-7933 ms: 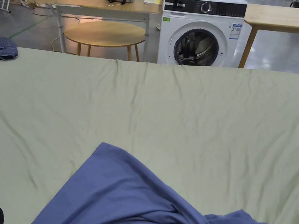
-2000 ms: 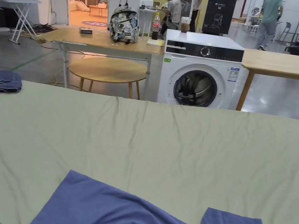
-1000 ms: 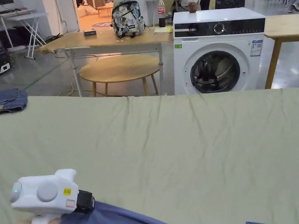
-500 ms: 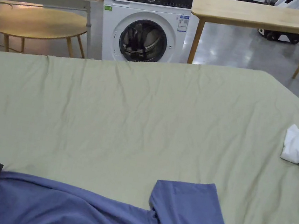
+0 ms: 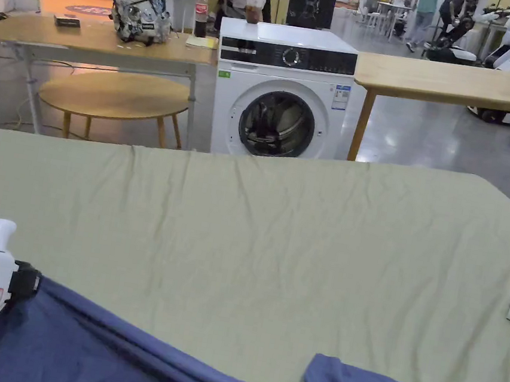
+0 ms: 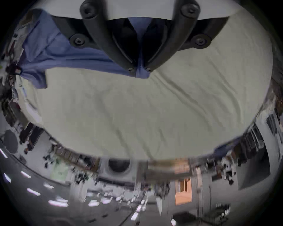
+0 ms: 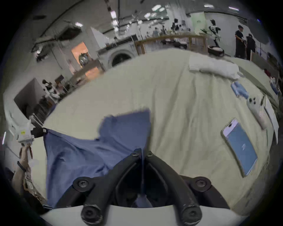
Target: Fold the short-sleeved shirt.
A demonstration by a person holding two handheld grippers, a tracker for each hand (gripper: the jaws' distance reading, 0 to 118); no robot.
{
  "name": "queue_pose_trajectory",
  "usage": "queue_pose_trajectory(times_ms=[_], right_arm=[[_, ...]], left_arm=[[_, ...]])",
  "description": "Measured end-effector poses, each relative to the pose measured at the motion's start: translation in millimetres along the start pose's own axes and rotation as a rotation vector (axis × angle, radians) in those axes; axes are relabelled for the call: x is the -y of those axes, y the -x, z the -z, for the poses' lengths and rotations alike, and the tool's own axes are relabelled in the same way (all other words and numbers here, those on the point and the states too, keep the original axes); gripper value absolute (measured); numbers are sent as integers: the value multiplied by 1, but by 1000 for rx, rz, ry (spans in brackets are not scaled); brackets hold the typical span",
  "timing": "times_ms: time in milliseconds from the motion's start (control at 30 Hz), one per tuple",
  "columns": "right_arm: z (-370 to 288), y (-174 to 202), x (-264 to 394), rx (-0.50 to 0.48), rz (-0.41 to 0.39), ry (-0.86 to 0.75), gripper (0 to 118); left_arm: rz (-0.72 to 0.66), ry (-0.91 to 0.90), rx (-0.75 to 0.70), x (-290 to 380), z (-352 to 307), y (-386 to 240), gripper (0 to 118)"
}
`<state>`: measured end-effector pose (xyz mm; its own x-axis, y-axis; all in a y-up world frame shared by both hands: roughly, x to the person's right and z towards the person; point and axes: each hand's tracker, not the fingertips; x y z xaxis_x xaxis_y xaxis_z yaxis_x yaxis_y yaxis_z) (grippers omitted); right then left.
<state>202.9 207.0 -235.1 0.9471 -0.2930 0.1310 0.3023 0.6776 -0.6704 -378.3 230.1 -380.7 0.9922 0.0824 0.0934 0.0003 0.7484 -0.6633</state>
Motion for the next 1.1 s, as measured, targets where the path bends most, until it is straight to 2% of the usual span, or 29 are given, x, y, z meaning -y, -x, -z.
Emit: queue_pose_trajectory(times_ms=[67,133,200,267,367,533,600,667,733,833,933,1100], right_arm=[[-31,17,-15,-34,-76,-109,0],[-59,32,-35,-57,-120,-193,0],[-78,48,-64,-2,-160,-239,0],[-96,63,-92,-44,-198,-336,0],[-127,85,-138,-132,-206,-427,0],[-162,136,-224,-75,-297,-569,0],[-165,158,-257,-37,-325,-621,0],[-164,176,-286,-73,-315,-610,0],[-161,196,-313,-68,-316,-617,0],[-153,222,-356,-19,-323,-676,0],[-136,235,-400,22,-329,-672,0],[-113,249,-446,32,-291,-664,0]], left_arm=[[28,-117,22,-9,-58,-2,0],[40,-217,16,-19,-111,-2,0],[19,-272,30,-32,-160,5,0],[16,-365,-21,-41,-199,11,0],[-21,-452,-12,-54,-251,21,0],[-51,-593,-49,-99,-298,43,0],[-47,-628,-64,-121,-309,45,0],[-15,-662,-124,-144,-315,31,0],[2,-675,-147,-167,-312,31,0],[3,-695,-184,-206,-301,26,0],[11,-697,-217,-237,-286,28,0],[2,-682,-248,-276,-251,39,0]])
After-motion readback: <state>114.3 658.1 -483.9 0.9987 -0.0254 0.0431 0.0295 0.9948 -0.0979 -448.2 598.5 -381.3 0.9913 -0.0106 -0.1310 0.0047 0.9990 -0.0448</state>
